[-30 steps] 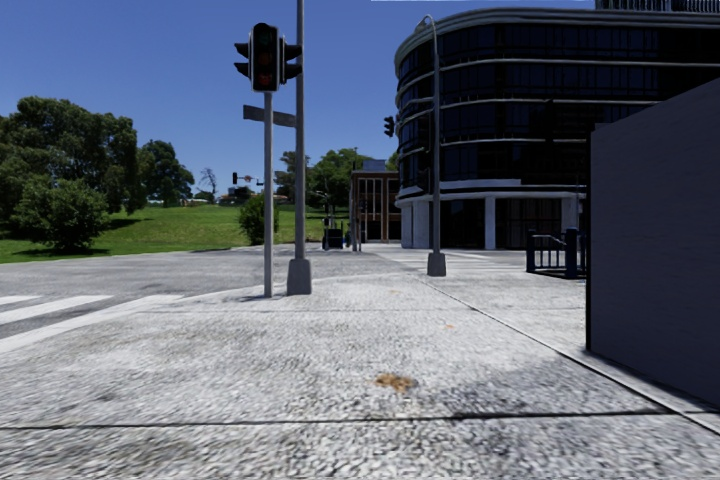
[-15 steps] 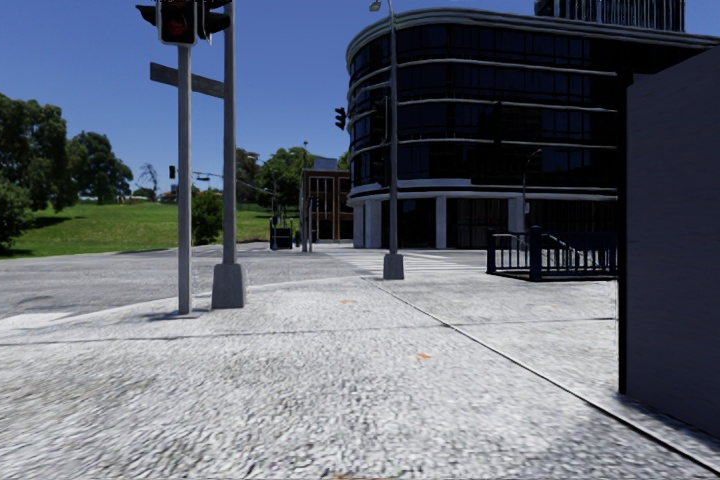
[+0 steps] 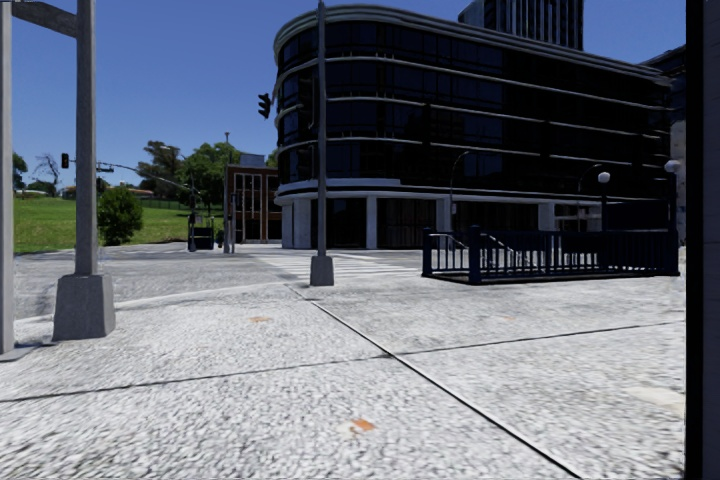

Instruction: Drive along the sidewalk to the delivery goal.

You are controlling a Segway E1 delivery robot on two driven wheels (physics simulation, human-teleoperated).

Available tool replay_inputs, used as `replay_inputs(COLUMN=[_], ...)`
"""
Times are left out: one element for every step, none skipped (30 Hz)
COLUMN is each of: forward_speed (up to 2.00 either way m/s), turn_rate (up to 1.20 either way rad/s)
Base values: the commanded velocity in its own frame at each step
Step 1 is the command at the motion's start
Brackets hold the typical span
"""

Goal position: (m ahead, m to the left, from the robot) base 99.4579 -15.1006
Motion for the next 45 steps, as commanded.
replay_inputs(forward_speed=[2.0, 2.0, 2.0, 2.0, 2.0, 2.0, 2.0, 2.0, 2.0, 2.0, 2.0, 2.0, 2.0, 2.0, 2.0, 2.0, 2.0, 2.0, 2.0, 2.0, 2.0, 2.0, 2.0, 2.0, 2.0, 2.0, 2.0, 2.0, 2.0, 2.0, 2.0, 2.0, 2.0, 2.0, 2.0, 2.0, 2.0, 2.0, 2.0, 2.0, 2.0, 2.0, 2.0, 2.0, 2.0], turn_rate=[0.0, 0.0, 0.0, 0.0, 0.0, 0.0, 0.0, 0.0, 0.0, 0.0, 0.0, 0.0, 0.0, 0.0, 0.0, 0.0, 0.0, 0.0, 0.0, 0.0, 0.0, 0.0, 0.0, 0.0, 0.0, 0.0, 0.0, 0.0, 0.0, 0.0, 0.0, 0.0, 0.0, 0.0, 0.0, 0.0, 0.0, 0.0, 0.0, 0.0, 0.0, -0.02, -0.03, -0.06, -0.2])
